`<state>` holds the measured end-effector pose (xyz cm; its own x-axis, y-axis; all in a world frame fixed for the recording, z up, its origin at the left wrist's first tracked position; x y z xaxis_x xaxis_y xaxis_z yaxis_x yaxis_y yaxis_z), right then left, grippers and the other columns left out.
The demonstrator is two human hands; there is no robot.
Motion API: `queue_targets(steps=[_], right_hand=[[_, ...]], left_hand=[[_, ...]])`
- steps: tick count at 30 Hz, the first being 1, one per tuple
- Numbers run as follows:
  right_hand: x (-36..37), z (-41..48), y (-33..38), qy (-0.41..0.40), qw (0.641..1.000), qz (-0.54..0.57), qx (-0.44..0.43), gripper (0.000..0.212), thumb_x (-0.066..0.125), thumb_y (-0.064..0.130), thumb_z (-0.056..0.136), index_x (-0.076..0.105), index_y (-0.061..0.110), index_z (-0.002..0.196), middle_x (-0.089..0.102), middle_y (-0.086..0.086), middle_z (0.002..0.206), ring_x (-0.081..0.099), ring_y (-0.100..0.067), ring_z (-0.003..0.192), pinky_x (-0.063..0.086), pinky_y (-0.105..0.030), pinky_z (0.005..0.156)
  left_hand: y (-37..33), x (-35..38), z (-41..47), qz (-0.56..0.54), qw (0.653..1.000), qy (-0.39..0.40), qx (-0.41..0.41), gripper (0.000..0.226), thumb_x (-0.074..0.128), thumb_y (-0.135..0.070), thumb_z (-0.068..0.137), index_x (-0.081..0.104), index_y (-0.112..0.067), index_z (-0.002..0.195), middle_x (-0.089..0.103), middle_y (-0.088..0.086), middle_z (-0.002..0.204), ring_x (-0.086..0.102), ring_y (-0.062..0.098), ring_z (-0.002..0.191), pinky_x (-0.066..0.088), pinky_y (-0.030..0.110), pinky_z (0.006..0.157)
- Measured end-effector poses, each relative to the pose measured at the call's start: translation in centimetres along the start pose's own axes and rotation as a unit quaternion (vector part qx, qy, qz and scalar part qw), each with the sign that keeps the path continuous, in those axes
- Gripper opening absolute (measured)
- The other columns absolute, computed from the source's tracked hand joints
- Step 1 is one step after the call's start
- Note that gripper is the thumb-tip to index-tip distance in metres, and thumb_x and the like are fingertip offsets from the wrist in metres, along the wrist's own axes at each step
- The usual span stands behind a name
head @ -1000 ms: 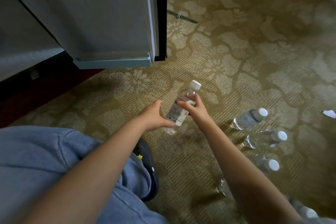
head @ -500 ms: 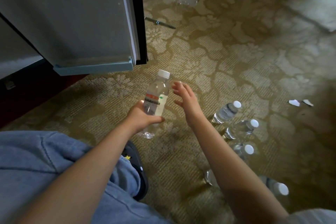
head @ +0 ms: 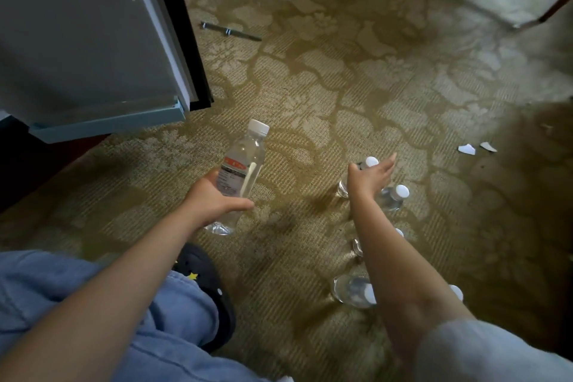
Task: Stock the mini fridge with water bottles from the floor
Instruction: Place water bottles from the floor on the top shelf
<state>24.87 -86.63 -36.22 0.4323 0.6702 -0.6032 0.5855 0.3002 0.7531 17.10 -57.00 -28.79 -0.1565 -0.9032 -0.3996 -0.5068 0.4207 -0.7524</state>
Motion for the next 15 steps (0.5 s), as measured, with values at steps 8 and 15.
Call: queue_targets(steps=[8,15], right_hand=[[2.1,2.9,-1.8,0.044,0.995,-0.019,0.082,0.071,0.075,0.017,0.078,0.034,0.014,0.135,0.044,-0.006,0.138,0.047,-0.030,0.125,0.039,-0.038,0.097],[3.4,3.5,-2.3,0.076,0.991,-0.020,0.109,0.069,0.079,0.021,0.077,0.036,0.016,0.130,0.052,-0.008,0.134,0.052,-0.031,0.119,0.041,-0.038,0.090]], left_hand=[[0.4,-1.1,1.8,0.037,0.999,0.005,-0.020,0.057,0.089,-0.019,0.057,0.057,-0.015,0.104,0.066,0.005,0.099,0.063,0.026,0.096,0.051,0.043,0.090],[0.4,-1.5,2.7,0.035,0.999,0.000,-0.016,0.046,0.087,-0.014,0.060,0.051,-0.027,0.085,0.062,-0.003,0.089,0.061,0.025,0.093,0.049,0.036,0.084]])
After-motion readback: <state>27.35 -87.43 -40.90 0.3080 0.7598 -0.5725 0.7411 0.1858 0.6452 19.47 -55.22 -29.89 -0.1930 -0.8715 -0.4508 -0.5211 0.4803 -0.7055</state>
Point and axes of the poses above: each hand's wrist, its own z-axis towards the middle knuckle, its own x-axis out of the palm, y = z × x, the point moved 3 cm from there along z, towards the middle knuckle
